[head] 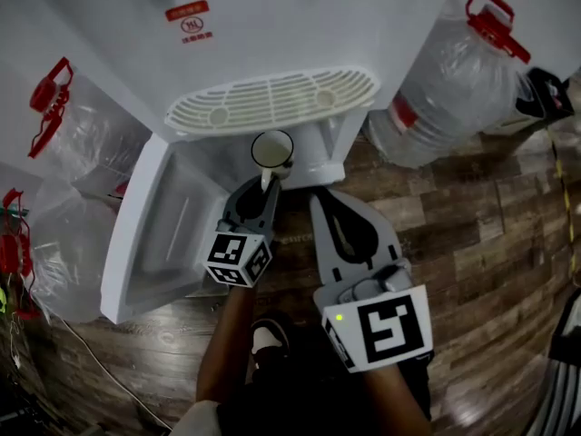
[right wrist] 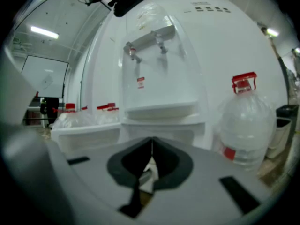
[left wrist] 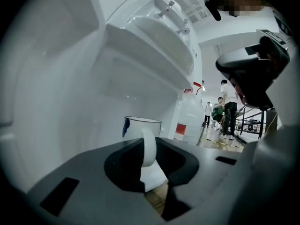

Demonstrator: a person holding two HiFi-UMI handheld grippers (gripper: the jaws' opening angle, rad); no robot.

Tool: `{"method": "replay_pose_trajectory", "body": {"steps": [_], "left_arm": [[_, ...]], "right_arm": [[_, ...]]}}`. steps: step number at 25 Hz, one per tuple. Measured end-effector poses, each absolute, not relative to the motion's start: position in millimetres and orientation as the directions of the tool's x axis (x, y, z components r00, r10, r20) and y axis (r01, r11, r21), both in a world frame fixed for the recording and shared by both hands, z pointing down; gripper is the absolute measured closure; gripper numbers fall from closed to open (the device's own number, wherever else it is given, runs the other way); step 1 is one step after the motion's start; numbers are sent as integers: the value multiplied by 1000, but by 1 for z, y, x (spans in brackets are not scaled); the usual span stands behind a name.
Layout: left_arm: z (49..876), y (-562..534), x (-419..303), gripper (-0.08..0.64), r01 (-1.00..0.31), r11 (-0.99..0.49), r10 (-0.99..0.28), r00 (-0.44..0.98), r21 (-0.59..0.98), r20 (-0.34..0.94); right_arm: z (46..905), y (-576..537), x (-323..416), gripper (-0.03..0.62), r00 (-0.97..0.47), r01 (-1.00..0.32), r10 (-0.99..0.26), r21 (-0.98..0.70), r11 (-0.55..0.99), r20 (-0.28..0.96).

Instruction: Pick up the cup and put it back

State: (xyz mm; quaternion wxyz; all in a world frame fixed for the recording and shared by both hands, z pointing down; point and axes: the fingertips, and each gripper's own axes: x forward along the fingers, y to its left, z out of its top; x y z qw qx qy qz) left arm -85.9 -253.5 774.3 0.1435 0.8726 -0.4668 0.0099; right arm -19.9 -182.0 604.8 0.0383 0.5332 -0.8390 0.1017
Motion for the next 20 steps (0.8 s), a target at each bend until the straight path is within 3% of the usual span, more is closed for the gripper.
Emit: {"method": "replay_pose_trajectory", "body": {"steps": [20], "left_arm": [[855,-304,-89,494,-851,-459,-836,511,256,199]], "right_arm": [[607,-181,-14,569,-403,-915,-891,-83,394,211]]}}
